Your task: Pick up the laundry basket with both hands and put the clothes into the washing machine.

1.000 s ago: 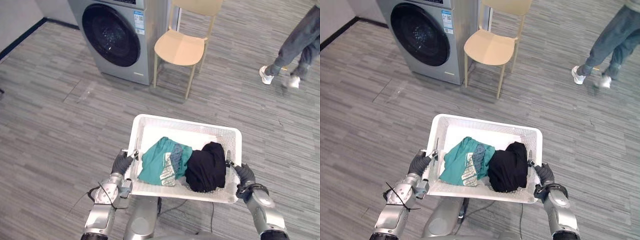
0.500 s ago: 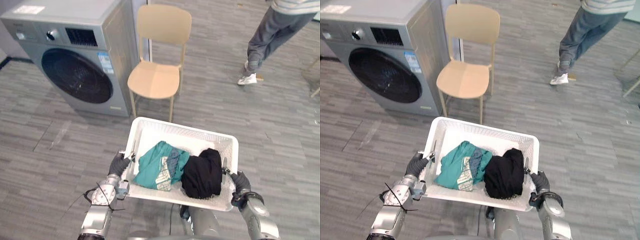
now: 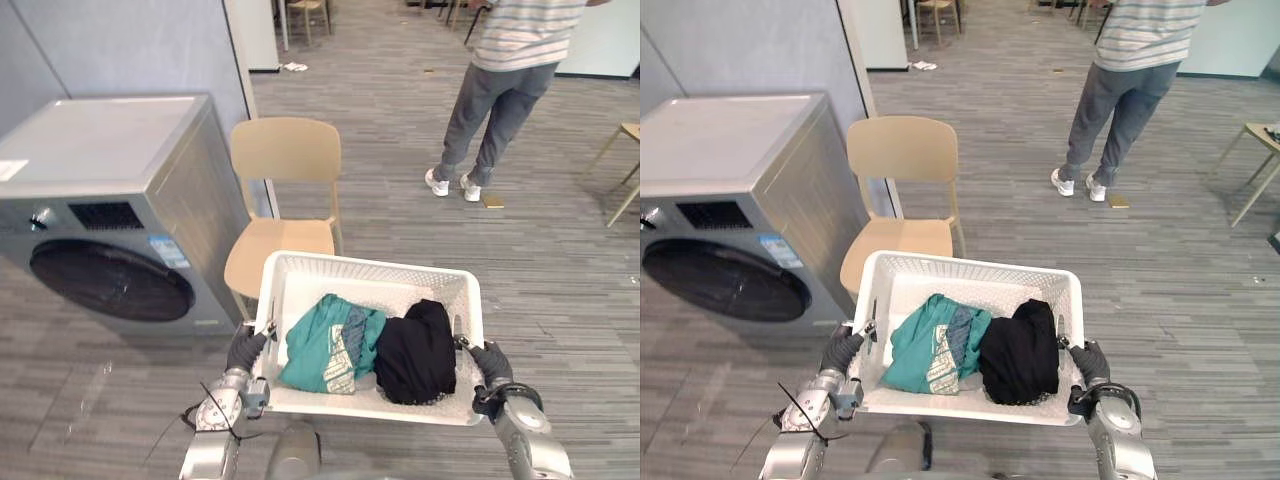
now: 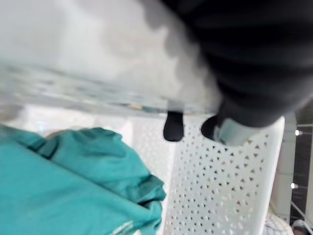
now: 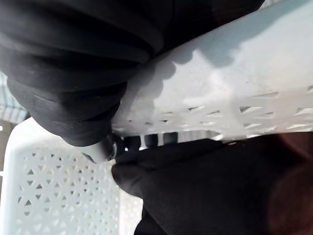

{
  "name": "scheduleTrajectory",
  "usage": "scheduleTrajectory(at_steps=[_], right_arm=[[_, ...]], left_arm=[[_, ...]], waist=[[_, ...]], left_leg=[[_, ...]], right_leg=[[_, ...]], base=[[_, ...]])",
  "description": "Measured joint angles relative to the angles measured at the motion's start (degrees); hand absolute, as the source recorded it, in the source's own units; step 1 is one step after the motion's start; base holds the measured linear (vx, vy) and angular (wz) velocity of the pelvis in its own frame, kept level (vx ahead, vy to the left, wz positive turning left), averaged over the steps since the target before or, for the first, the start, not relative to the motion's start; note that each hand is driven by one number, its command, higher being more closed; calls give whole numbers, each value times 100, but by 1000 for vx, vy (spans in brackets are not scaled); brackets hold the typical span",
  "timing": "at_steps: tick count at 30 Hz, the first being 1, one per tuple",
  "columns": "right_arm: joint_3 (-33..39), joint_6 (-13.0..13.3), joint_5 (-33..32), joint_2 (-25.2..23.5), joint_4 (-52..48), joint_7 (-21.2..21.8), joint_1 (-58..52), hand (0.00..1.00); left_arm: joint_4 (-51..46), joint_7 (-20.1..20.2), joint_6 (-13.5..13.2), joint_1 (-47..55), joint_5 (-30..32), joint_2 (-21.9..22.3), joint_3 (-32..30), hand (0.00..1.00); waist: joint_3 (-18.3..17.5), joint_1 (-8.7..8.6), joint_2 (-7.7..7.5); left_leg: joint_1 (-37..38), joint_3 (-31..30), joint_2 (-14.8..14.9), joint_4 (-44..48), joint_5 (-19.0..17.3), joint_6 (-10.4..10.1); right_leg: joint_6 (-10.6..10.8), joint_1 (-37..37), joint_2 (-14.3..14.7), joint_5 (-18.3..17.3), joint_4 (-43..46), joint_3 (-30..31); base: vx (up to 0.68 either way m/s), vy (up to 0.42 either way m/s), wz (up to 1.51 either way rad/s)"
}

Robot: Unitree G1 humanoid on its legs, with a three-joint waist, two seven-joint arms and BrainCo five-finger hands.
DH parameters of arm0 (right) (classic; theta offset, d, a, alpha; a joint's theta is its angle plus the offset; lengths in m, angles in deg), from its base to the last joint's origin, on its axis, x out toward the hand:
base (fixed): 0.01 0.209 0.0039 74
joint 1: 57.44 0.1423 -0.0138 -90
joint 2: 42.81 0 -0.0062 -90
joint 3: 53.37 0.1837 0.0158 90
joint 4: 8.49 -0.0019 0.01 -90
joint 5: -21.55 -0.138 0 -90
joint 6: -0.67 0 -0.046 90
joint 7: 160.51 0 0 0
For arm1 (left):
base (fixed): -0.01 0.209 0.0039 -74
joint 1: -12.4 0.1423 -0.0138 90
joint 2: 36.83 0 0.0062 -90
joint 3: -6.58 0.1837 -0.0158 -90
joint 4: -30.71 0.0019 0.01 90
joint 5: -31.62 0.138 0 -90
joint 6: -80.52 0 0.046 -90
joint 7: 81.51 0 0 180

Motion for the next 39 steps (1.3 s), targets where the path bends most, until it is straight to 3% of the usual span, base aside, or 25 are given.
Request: scheduleTrajectory(at_steps=[1,5,11,16,18,19,33,35,36,38,39], right_arm=[[-50,0,19,-104,41,1,-60,100],[-2,2,16,-136,40,3,-58,100],[2,60,-3,-162,147,24,-25,100],[3,70,-4,-220,341,24,-30,100],[7,71,-4,-235,390,24,-36,100],[6,104,-3,-309,417,21,-167,100],[-162,179,-51,-362,1403,24,-168,100],[-230,181,-57,-277,1563,25,-52,100],[-261,182,-57,-225,1597,27,10,100],[-243,186,-54,-199,1598,27,-2,100],[-222,199,-54,-158,1557,28,-64,100]], left_arm=[[4,8,0,35,-13,-222,8,100],[-43,9,-9,24,-72,-273,89,100],[-150,4,-11,20,-73,-355,126,100],[1,2,-10,22,-112,-411,169,100],[31,2,-6,30,-112,-430,182,100],[15,-94,-11,240,-128,-445,231,100],[672,-112,11,372,-131,-397,227,100],[672,-156,37,448,-234,-351,222,100],[672,-230,48,454,-244,-311,221,100],[669,-252,78,452,-253,-280,231,100],[657,-256,118,422,-254,-152,233,100]], waist=[[-41,-82,-311],[-214,-108,-513],[-257,-114,-565],[-290,-117,-613],[-289,-123,-612],[-454,-118,-523],[-439,-120,-488],[-436,-118,-478],[-382,-110,-510],[-262,-133,-672],[-202,-164,-583]], left_leg=[[238,145,-330,-444,87,132],[465,291,-732,-1061,310,359],[716,390,-828,-1523,433,446],[921,376,-824,-2043,759,410],[1009,329,-835,-2317,949,394],[1096,-93,-922,-3086,1539,316],[920,-52,-941,-3079,1516,342],[779,-37,-1039,-2965,1471,402],[675,-30,-1166,-2753,1376,532],[573,3,-1490,-2180,1029,740],[507,-42,-1566,-1672,635,781]], right_leg=[[231,-30,-354,-174,159,-10],[364,-11,-745,-109,-49,12],[455,2,-848,112,-164,48],[487,-15,-859,197,-235,23],[487,-42,-857,197,-237,8],[559,-202,-803,181,-436,15],[540,-360,-820,135,-422,17],[609,-504,-901,19,-202,9],[669,-642,-1046,-174,139,-26],[939,-706,-1458,-506,734,-217],[1000,-876,-1601,-584,1751,-278]], base=[[242,113,11],[233,110,9],[119,61,-7],[-25,-12,-1],[-66,-22,3],[0,0,0],[1,1,1],[40,47,12],[98,103,32],[130,114,50],[90,142,58]])
